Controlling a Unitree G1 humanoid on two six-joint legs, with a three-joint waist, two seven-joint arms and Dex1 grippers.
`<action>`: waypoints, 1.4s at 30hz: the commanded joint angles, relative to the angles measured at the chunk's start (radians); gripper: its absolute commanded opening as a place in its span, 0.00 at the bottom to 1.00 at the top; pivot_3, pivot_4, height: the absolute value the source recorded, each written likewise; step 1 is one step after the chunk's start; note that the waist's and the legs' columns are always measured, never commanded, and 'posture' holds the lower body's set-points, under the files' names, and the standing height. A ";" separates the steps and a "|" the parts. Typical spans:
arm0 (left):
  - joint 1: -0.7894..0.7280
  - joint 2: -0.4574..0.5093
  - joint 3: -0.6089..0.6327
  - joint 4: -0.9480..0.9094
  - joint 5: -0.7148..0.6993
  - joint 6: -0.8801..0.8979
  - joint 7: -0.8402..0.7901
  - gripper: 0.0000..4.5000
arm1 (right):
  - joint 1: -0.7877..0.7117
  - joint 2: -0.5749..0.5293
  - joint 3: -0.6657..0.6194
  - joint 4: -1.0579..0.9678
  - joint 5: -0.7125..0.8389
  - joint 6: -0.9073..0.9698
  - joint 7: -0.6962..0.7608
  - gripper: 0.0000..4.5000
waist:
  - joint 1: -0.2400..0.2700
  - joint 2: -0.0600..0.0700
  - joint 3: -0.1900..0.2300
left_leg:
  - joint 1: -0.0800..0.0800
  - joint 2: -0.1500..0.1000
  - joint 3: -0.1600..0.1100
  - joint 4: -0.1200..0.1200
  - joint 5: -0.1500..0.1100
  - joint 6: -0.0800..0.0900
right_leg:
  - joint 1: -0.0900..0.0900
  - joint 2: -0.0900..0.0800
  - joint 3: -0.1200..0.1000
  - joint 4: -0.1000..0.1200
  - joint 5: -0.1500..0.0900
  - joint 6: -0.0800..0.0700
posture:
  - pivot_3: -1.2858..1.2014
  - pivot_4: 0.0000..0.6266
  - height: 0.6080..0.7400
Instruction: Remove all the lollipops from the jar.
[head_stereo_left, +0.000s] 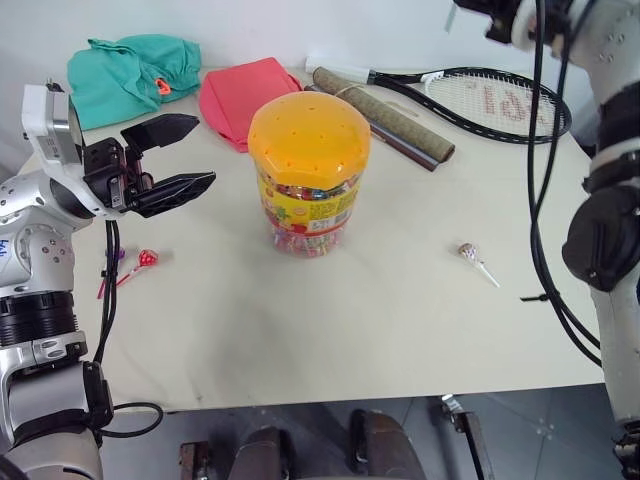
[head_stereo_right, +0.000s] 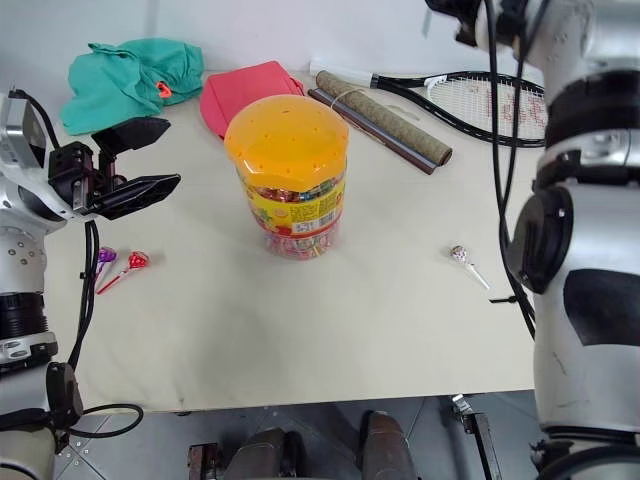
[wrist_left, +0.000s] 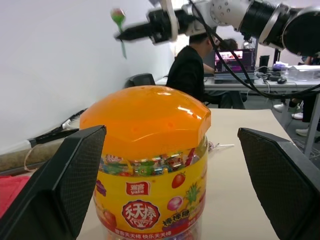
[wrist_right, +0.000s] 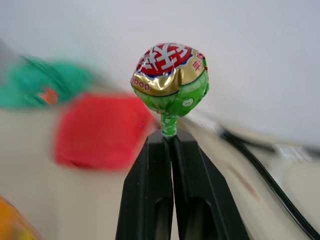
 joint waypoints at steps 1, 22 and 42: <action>0.022 0.036 0.030 -0.042 -0.019 0.011 -0.002 1.00 | 0.159 -0.107 0.066 -0.213 -0.052 0.212 0.006 0.01 | 0.001 0.000 0.000 | 0.000 0.000 0.001 0.000 0.000 0.000 | 0.000 0.000 0.000 0.000 0.000 0.000 | 0.52 0.24 1.00; 0.178 0.092 0.064 -0.156 -0.058 0.106 -0.009 1.00 | 0.903 -0.337 -0.136 -0.573 0.020 0.567 -0.111 0.01 | 0.032 0.009 0.005 | 0.000 0.001 0.014 0.002 0.000 0.000 | -0.002 -0.001 0.002 -0.002 0.000 0.000 | 0.52 0.24 1.00; 0.461 0.025 0.106 -0.325 -0.043 0.214 0.293 1.00 | 1.289 -0.207 -0.309 -1.189 0.367 0.372 0.089 0.99 | 0.061 0.008 0.004 | 0.001 0.001 0.014 0.004 0.000 0.000 | -0.001 -0.001 0.003 -0.003 0.000 0.000 | 0.52 0.24 1.00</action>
